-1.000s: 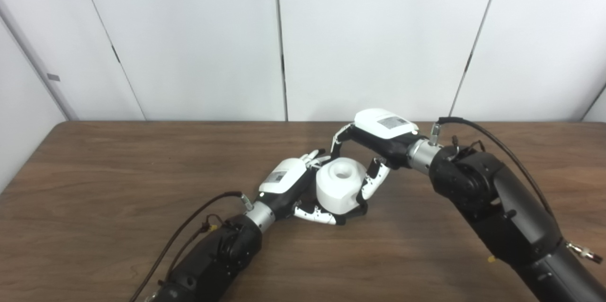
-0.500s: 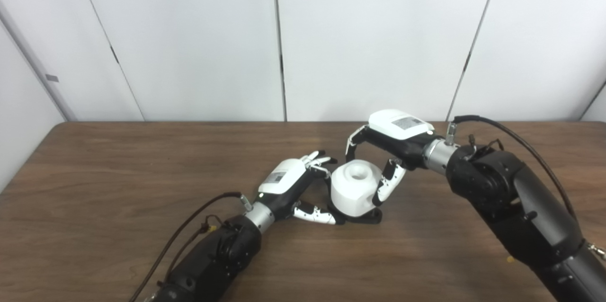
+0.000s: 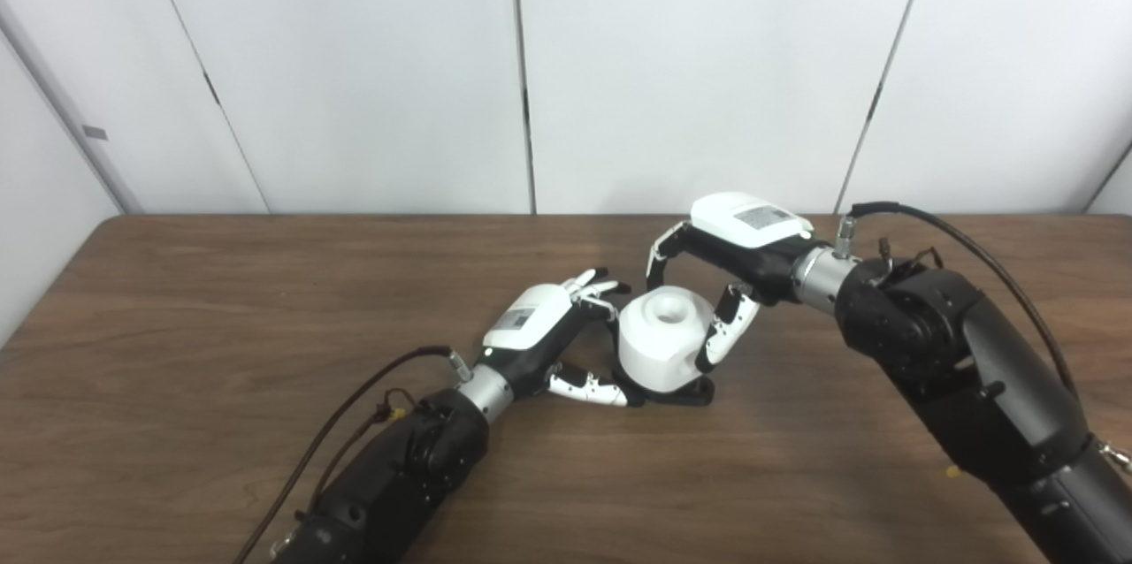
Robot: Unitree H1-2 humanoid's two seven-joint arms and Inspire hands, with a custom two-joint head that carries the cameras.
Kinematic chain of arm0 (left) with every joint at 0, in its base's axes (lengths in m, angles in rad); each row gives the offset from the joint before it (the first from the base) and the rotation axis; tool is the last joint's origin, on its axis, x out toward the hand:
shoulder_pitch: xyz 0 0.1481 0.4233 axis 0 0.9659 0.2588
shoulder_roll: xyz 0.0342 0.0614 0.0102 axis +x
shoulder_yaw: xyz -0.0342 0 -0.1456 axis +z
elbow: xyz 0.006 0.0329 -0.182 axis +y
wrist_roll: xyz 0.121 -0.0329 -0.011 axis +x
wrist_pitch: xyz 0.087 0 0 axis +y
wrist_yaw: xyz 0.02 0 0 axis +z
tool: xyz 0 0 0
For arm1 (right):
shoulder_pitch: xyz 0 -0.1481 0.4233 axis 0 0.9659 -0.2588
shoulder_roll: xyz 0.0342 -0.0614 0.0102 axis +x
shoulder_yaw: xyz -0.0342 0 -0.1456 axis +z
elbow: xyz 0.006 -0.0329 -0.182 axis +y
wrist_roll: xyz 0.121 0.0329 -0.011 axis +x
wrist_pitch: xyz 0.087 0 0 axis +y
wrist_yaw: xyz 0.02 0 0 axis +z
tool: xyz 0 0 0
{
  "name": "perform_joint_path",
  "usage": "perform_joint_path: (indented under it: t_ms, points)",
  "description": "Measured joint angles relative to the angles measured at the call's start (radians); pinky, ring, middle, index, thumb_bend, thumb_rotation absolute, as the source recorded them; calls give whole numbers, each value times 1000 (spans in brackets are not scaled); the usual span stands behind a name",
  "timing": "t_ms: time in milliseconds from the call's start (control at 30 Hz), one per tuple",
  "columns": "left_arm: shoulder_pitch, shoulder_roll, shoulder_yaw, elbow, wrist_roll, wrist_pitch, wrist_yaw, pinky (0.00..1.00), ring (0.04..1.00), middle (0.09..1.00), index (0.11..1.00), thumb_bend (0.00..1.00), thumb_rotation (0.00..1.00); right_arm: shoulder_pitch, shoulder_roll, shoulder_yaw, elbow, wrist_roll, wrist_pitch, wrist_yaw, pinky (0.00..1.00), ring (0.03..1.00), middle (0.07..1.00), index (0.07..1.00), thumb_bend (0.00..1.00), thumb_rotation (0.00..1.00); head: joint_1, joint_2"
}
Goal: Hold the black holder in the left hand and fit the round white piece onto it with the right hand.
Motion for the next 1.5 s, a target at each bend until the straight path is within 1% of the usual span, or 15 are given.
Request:
perform_joint_path:
  t_ms: [233,367,700,833,933,1033,1167,1333,1500]
  points:
    - [0,0,0,0,-2,-3,-2,982,998,906,477,524,70,0,2,0,2,2,0,-1,778,791,734,479,524,132,0,3]
    - [0,0,0,0,-3,-2,-3,981,998,908,477,524,70,0,2,-1,3,3,0,-1,798,800,737,479,524,132,0,3]
    - [0,0,0,0,-3,-4,-3,965,988,901,477,524,71,0,3,-4,3,6,11,-1,813,807,741,479,523,133,-3,2]
    - [0,0,0,0,-3,-4,-3,974,990,903,477,524,70,8,3,-9,-11,-10,32,0,817,799,736,480,522,138,-5,3]
    - [-1,0,0,0,-3,-2,-4,971,992,905,477,524,71,32,5,-22,-52,-59,77,-2,818,783,721,480,523,137,-5,3]
    - [-1,1,0,0,-3,-2,-4,967,993,904,477,524,71,76,16,-49,-98,-121,129,-22,798,772,723,480,522,136,-11,3]
    - [0,3,0,0,-6,-3,-4,977,995,904,477,524,71,115,38,-71,-116,-156,150,-56,805,776,729,481,520,136,-12,2]
    - [0,3,0,0,-8,-4,-5,979,997,907,477,524,71,135,85,-94,-120,-156,163,-90,798,777,725,482,520,132,-14,2]
    - [0,3,0,0,-8,-3,-5,973,994,903,477,524,70,136,108,-107,-120,-150,170,-102,777,778,727,482,519,132,-9,5]
